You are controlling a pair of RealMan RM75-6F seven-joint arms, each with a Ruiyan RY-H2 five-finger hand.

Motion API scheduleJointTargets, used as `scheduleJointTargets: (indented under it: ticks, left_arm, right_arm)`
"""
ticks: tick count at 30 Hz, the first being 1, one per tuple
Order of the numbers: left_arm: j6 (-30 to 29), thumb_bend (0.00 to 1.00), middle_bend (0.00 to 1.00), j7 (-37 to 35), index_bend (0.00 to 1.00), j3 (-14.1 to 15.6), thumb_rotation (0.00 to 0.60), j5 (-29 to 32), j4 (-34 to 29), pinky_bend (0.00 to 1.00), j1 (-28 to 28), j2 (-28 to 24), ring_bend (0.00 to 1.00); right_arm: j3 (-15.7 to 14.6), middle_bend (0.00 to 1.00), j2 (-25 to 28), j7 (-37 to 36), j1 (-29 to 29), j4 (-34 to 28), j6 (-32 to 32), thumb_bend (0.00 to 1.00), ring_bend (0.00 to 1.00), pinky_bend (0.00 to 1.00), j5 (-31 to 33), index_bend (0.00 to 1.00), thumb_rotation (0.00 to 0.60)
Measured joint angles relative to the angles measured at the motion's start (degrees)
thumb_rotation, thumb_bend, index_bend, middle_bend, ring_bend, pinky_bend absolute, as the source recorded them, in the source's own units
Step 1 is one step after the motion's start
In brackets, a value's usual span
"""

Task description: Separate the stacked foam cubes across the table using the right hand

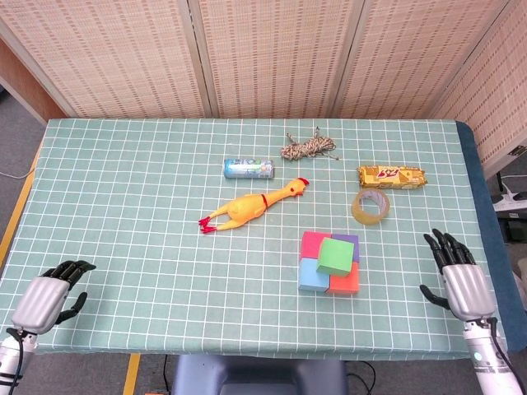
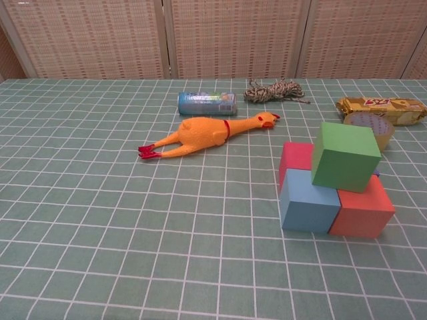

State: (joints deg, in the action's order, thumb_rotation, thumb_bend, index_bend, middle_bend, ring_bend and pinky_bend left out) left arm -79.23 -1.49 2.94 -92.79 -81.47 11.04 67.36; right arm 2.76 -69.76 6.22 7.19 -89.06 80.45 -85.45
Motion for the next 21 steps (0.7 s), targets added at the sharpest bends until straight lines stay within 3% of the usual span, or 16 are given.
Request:
scheduleJointTargets:
  ticks: [5,14,21]
  left_arm:
    - [-0.64,0.46,0.25,0.00,0.27,0.08,0.600,-0.18,-0.47,0.44,-0.17,-0.27,0.23]
    - [-1.12,0.46,0.25,-0.87,0.27,0.24,0.600,-0.49,-0.84,0.44,-0.42,-0.56,0.23]
    - [-1.34,0.47,0.25,-0.41,0.27,-0.08,0.600,0.17,-1.10,0.44,-0.59,-0.82,0.23]
  right_arm:
    - [-0.97,0.00,0.58,-3.77,0.38,0.33,0.57,0.09,0.00,0.13,-3.79,0.00,0.600]
    - [-2.44,0.00,-2.81,-15.03,1.05,8.47,8.61,0.06,0.00,0.12,-14.27,0.00,0.600]
    - [-2.04,0.00,-4.57,-19.96,6.76,8.77,4.32,0.06,0.00,0.12,-16.42,0.00,0.600]
